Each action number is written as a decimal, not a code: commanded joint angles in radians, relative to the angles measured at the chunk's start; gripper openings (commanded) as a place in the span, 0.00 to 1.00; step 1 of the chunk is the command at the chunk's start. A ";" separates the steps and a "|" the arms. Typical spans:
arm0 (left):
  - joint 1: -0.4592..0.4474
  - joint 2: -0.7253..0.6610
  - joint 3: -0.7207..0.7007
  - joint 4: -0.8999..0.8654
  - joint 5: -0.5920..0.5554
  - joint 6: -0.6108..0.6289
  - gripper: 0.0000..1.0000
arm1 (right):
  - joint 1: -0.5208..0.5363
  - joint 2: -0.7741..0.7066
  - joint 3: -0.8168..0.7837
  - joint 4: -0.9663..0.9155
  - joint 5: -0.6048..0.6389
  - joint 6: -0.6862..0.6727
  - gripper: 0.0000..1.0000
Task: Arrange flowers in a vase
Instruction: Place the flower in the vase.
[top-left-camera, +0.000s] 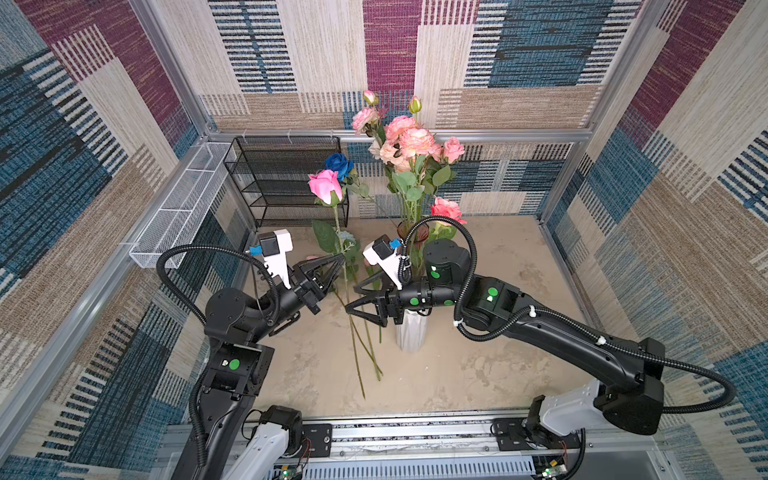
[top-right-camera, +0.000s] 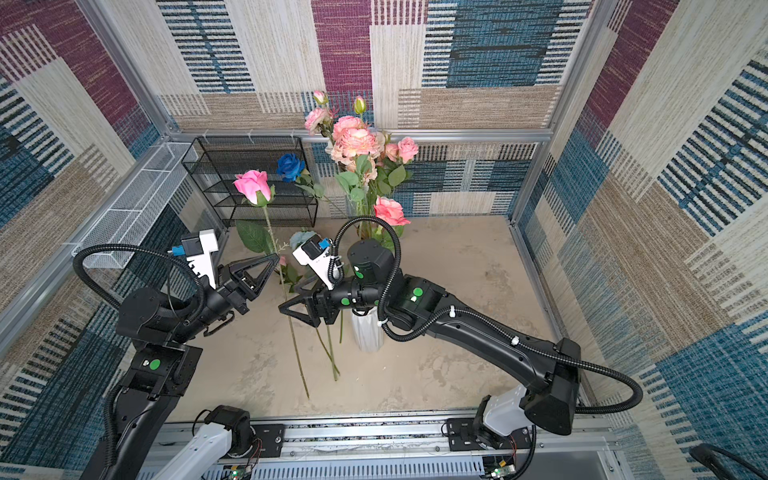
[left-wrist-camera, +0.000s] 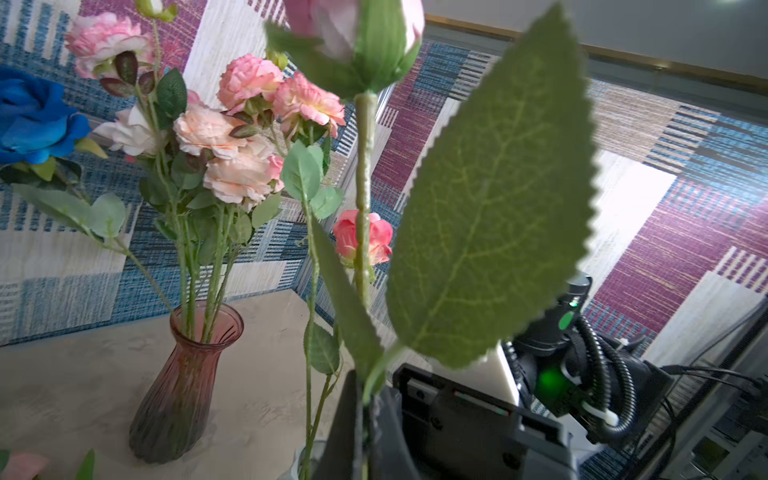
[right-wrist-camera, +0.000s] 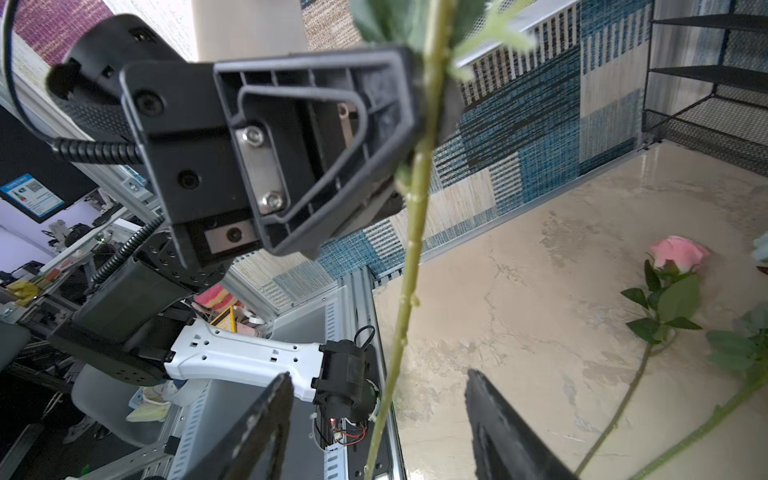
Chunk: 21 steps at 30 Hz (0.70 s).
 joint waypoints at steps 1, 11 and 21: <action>0.000 0.014 -0.004 0.135 0.077 -0.069 0.00 | 0.002 0.019 0.019 0.037 -0.029 0.011 0.55; 0.000 0.036 0.001 0.050 -0.018 -0.064 0.48 | 0.002 -0.053 -0.039 0.076 0.052 0.005 0.00; 0.001 0.009 -0.020 0.003 -0.164 -0.033 0.99 | 0.003 -0.264 -0.106 0.040 0.349 -0.082 0.00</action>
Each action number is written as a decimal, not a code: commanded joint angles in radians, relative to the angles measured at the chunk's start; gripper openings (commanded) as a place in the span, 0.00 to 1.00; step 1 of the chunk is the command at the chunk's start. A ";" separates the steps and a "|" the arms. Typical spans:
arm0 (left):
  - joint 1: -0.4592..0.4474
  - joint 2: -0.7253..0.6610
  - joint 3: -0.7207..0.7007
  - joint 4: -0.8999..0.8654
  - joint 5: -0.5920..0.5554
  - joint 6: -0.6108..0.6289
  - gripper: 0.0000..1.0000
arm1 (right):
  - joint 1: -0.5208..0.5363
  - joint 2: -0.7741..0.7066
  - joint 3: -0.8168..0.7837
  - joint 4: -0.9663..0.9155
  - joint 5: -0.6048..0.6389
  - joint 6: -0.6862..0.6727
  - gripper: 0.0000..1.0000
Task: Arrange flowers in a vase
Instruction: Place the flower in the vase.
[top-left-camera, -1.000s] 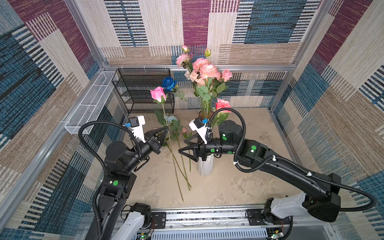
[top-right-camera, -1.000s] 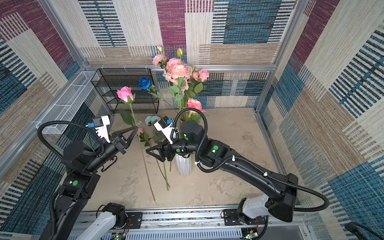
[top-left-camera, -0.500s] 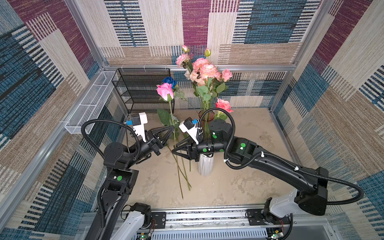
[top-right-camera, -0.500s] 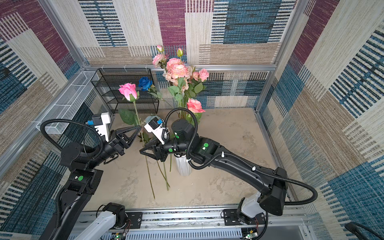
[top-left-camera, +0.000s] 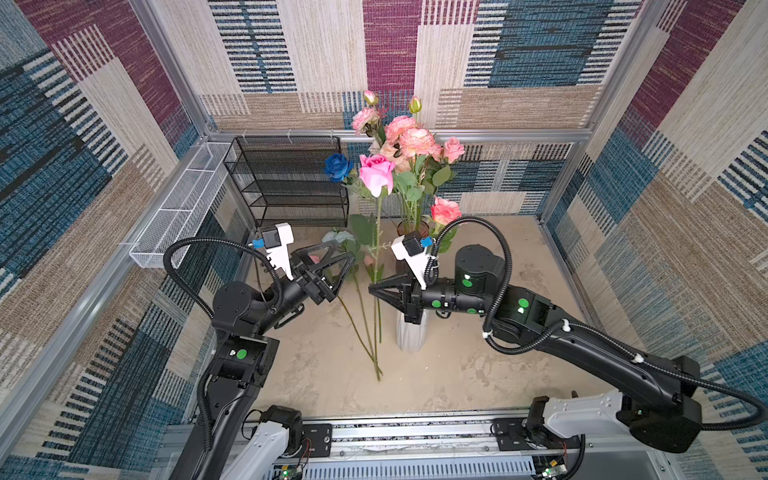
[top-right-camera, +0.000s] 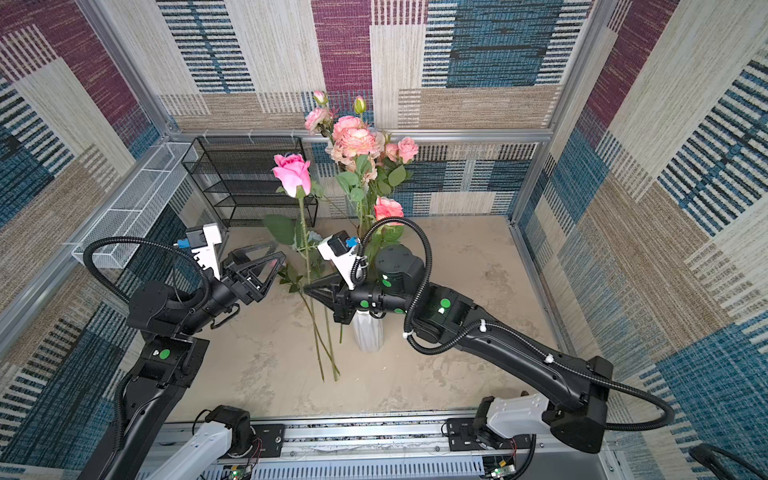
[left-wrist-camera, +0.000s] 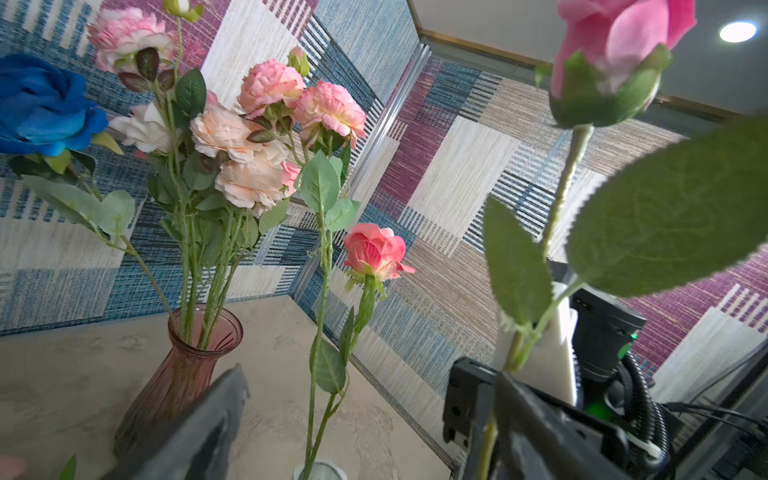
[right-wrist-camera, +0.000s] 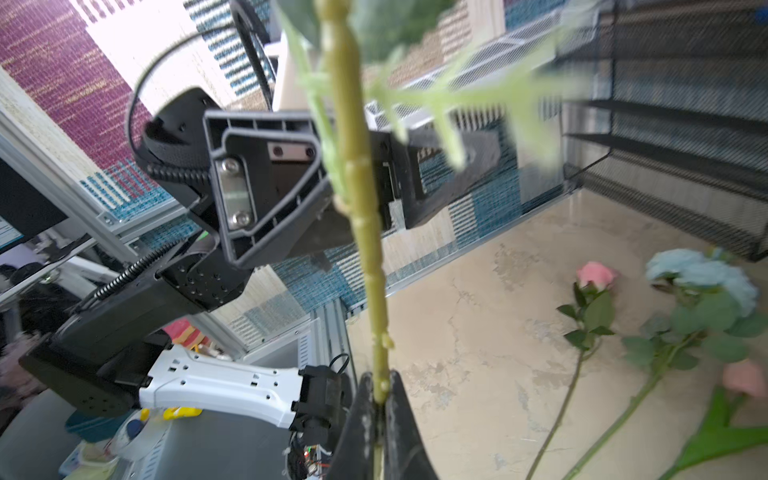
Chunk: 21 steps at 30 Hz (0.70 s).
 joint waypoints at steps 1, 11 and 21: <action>0.000 -0.021 -0.007 -0.052 -0.101 0.038 0.99 | 0.000 -0.066 0.020 -0.008 0.180 -0.076 0.00; 0.000 -0.061 -0.115 -0.188 -0.248 0.080 1.00 | -0.001 -0.153 0.091 -0.028 0.482 -0.260 0.00; 0.000 -0.061 -0.159 -0.247 -0.286 0.080 1.00 | -0.004 -0.124 0.046 0.003 0.554 -0.313 0.00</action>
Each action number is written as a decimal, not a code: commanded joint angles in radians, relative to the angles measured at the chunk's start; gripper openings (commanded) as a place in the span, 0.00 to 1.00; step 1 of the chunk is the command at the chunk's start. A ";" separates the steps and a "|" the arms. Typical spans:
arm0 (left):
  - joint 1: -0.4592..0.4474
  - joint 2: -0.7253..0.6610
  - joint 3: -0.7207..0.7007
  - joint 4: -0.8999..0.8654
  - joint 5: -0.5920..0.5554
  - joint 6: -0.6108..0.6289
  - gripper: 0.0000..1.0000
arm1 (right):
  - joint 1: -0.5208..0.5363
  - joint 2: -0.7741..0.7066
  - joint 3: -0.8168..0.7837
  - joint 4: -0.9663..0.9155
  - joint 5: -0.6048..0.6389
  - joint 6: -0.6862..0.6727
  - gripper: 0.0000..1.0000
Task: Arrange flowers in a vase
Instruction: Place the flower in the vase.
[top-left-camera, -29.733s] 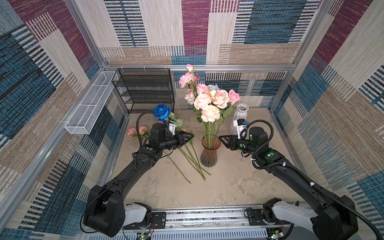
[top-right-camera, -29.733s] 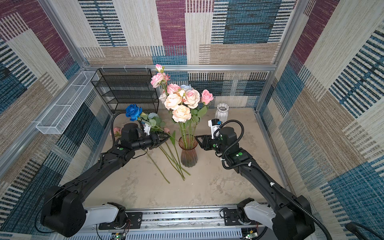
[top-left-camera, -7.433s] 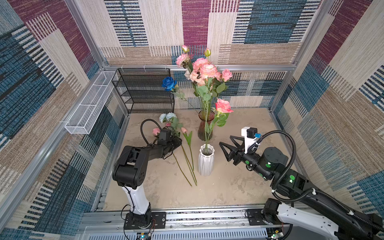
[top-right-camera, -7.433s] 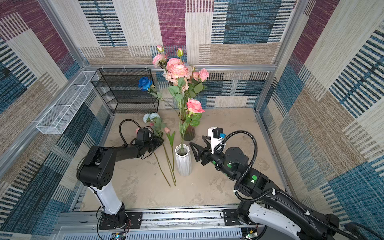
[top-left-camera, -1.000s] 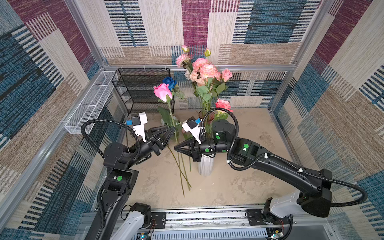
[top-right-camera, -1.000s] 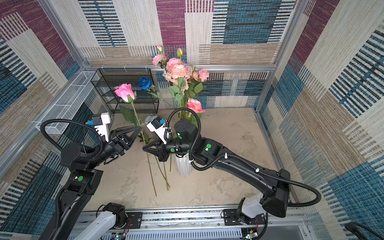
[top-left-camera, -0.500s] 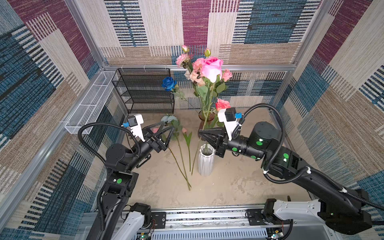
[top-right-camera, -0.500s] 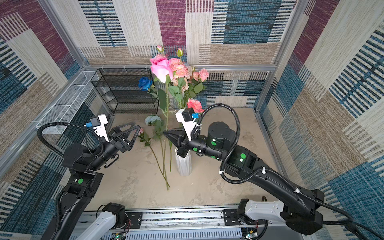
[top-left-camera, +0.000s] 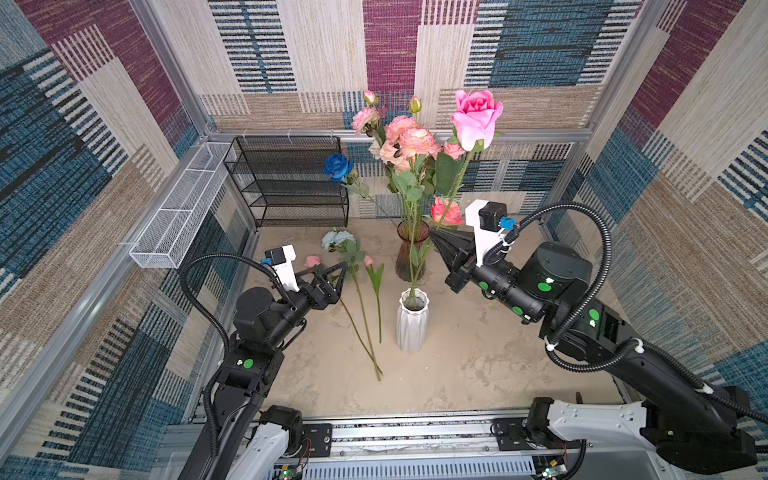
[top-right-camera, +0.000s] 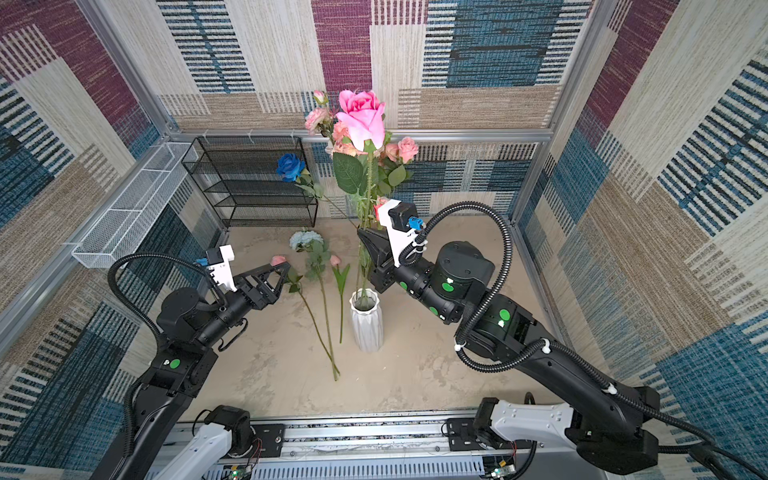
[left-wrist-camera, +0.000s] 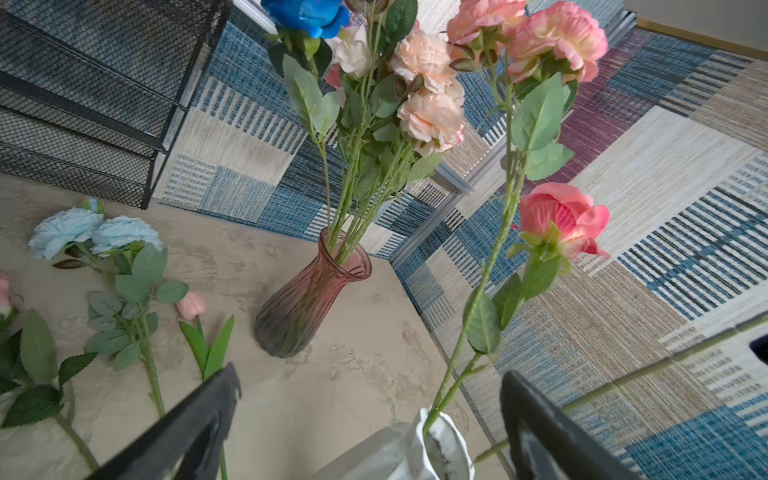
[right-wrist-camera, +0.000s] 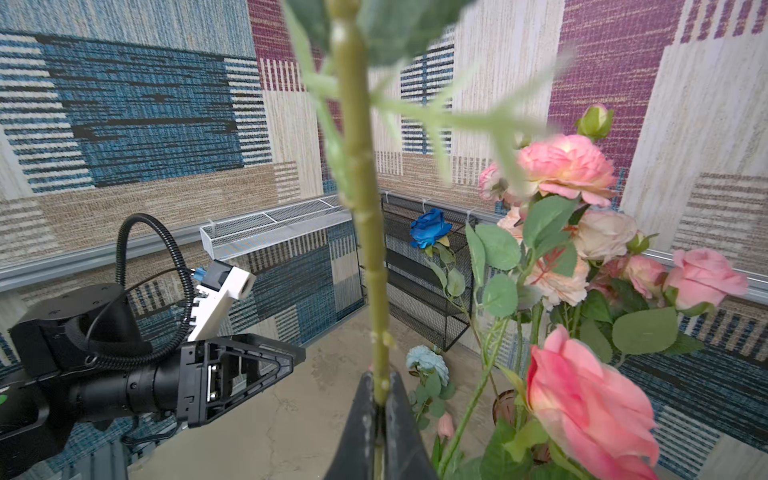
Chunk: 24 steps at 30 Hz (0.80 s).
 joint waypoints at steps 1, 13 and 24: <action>0.000 0.000 -0.010 -0.008 -0.020 0.018 1.00 | -0.005 0.005 -0.038 0.029 0.017 0.000 0.00; 0.001 0.033 -0.048 -0.025 -0.048 -0.022 1.00 | -0.074 0.020 -0.296 0.052 -0.110 0.199 0.15; 0.003 0.147 -0.018 -0.093 -0.058 -0.046 0.87 | -0.073 -0.054 -0.311 0.016 -0.134 0.265 0.73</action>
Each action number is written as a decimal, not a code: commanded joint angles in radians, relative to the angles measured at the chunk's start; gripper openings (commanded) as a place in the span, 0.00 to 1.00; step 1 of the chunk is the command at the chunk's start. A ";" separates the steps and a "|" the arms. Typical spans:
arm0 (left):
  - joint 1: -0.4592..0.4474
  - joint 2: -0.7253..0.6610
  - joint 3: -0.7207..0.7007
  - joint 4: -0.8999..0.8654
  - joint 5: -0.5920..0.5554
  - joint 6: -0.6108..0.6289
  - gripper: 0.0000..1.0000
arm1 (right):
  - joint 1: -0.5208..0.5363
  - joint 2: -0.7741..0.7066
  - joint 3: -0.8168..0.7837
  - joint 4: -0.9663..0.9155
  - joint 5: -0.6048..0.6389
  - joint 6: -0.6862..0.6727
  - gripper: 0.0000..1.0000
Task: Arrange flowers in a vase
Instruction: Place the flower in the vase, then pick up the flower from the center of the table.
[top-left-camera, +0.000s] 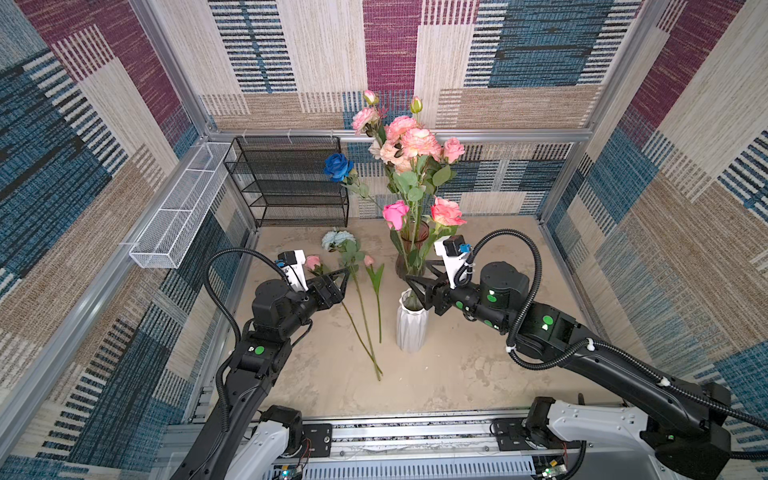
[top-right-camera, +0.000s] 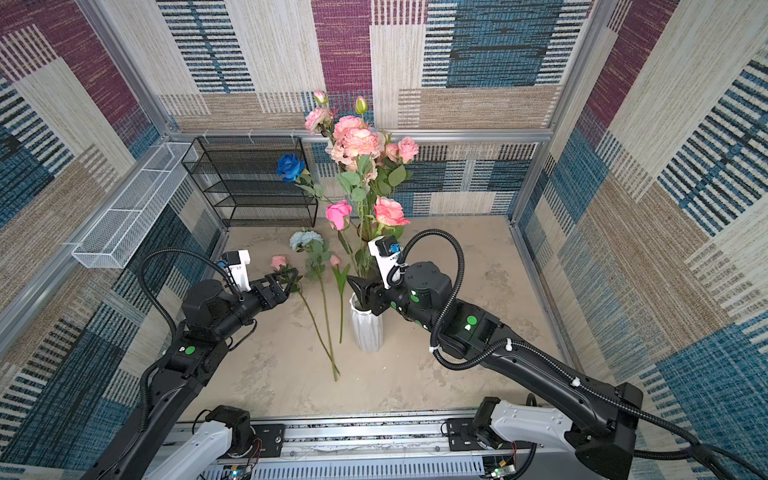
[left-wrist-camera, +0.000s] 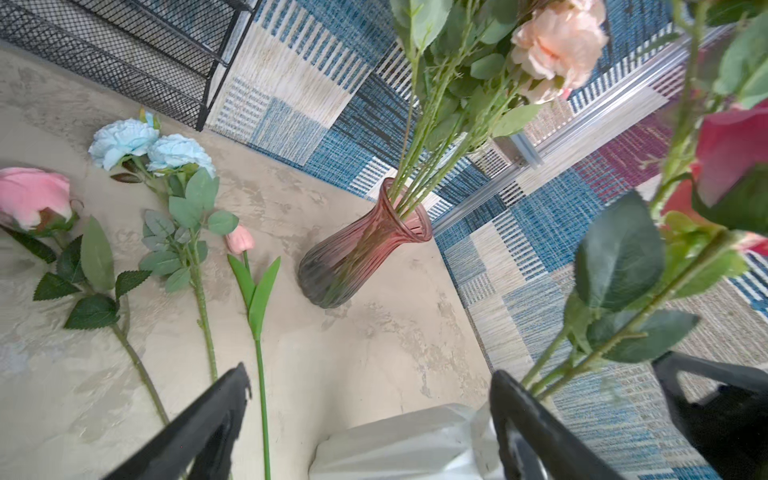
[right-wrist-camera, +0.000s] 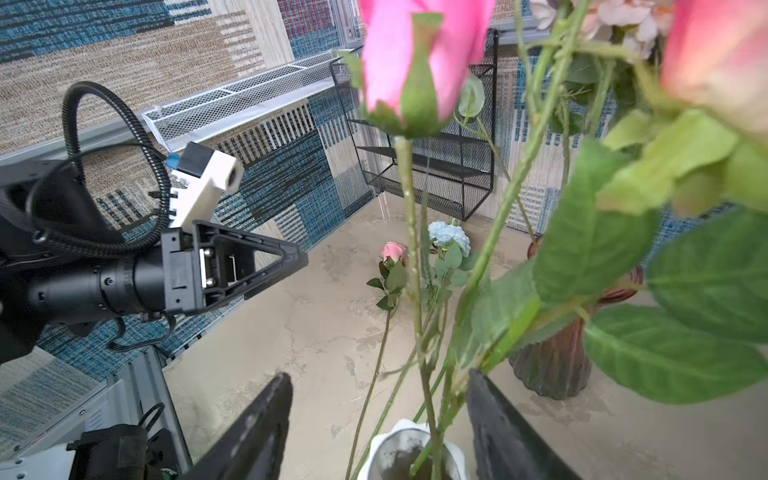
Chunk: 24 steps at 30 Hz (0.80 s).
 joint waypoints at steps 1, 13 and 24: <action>0.001 0.042 0.010 -0.014 -0.006 -0.023 0.86 | 0.001 -0.030 -0.005 0.007 -0.025 0.037 0.76; -0.054 0.574 0.151 -0.058 -0.134 0.014 0.52 | 0.000 -0.148 -0.049 0.026 -0.008 0.056 0.73; -0.118 1.043 0.520 -0.261 -0.441 0.137 0.48 | -0.001 -0.220 -0.067 -0.011 0.017 0.077 0.71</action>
